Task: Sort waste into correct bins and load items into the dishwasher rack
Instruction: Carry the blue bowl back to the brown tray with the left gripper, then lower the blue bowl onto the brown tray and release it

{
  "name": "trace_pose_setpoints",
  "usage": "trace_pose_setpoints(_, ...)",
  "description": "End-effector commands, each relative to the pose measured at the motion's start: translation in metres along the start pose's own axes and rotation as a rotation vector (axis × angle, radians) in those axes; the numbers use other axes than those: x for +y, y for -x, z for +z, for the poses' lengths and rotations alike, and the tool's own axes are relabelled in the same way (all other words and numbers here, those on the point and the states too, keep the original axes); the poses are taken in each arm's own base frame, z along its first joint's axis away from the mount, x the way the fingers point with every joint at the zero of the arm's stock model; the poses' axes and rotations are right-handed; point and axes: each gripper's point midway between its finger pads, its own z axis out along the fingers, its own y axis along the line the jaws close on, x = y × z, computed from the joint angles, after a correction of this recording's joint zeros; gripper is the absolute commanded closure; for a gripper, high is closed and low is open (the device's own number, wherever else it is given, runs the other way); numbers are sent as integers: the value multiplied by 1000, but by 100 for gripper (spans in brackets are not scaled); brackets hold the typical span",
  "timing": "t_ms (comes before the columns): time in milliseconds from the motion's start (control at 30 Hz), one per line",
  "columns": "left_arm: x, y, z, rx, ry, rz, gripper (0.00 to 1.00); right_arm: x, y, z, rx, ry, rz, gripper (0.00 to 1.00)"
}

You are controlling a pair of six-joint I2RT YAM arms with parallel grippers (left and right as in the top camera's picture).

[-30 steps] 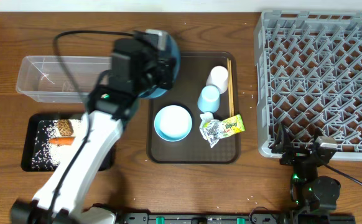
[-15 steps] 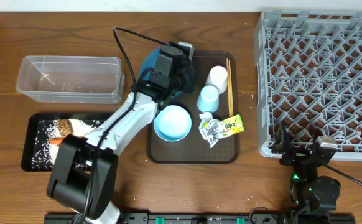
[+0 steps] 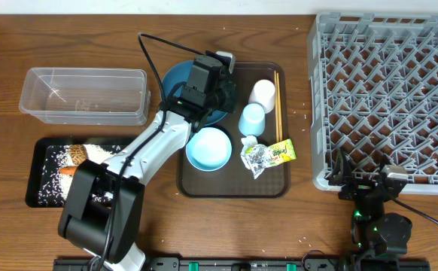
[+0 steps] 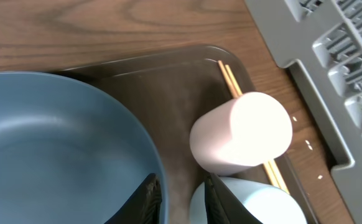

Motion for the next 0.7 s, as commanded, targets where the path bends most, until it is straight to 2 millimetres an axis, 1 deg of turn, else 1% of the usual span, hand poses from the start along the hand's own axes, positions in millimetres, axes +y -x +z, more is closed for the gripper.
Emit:
trace_pose_setpoints(0, -4, 27, -20, -72, 11, 10, 75, -3, -1, 0, 2, -9, -2, 1)
trace_pose_setpoints(100, 18, 39, -35, -117, 136, 0, 75, -3, -1, 0, 2, -9, -2, 1)
trace_pose_setpoints(167, 26, 40, -41, -117, 169, -5, 75, -3, -1, 0, 2, -9, -2, 1)
trace_pose_setpoints(233, 30, 30, -40, -78, 182, 0, 75, -3, -1, 0, 2, -9, -2, 1)
trace_pose_setpoints(333, 40, 4, -38, 32, 223, 43, 75, -3, -1, 0, 2, -9, -2, 1)
trace_pose_setpoints(400, 48, -13, -36, 99, 256, 63, 77, -3, -1, 0, 2, -9, -2, 1)
trace_pose_setpoints(433, 53, -18, -35, 122, 275, 68, 79, -3, -1, 0, 2, -9, -2, 1)
trace_pose_setpoints(500, 61, -27, -33, 155, 306, 67, 81, -3, -1, 0, 2, -9, -2, 1)
trace_pose_setpoints(533, 63, -31, -31, 168, 311, 67, 87, -3, -1, 0, 2, -9, -2, 1)
trace_pose_setpoints(600, 64, -33, -26, 175, 307, 65, 87, -3, -1, 0, 2, -9, -2, 1)
trace_pose_setpoints(667, 64, -33, -20, 169, 300, 72, 92, -3, -1, 0, 2, -9, -2, 1)
